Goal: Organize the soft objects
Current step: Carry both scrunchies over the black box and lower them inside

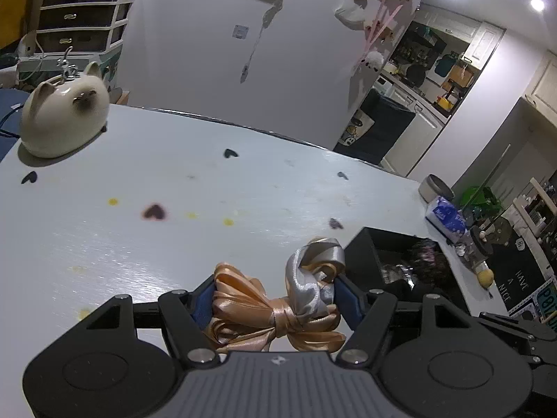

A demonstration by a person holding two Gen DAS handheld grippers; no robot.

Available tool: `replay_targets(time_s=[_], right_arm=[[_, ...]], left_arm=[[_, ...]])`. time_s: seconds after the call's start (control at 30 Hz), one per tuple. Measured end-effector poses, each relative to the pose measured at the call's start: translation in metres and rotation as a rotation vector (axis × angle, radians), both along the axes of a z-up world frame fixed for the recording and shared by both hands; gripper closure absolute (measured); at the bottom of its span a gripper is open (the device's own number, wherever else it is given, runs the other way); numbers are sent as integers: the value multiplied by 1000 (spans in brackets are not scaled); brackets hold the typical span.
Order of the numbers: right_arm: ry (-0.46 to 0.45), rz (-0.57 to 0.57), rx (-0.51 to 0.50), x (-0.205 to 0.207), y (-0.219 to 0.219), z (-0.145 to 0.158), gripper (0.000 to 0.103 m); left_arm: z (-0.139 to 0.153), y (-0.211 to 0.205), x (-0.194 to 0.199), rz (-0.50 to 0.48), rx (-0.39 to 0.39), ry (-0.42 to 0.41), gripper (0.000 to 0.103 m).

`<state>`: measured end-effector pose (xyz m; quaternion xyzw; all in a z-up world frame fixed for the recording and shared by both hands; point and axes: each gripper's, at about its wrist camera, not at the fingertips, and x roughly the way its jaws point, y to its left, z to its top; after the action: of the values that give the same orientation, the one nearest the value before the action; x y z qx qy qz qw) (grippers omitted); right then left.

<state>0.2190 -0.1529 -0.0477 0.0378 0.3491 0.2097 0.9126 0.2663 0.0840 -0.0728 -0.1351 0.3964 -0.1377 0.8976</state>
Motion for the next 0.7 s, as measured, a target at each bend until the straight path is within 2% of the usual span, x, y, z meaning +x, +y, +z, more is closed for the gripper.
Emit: replay_targets(time_s=[0.4,0.7], right_arm=[[-10,-79,32,-3,-85,5,77],[-17,-135,39,3,-139,7,77]], left_arm=[[10,-78,-7,-15,-6,-27,34],[10,-139,12,-92,4,-46,34]])
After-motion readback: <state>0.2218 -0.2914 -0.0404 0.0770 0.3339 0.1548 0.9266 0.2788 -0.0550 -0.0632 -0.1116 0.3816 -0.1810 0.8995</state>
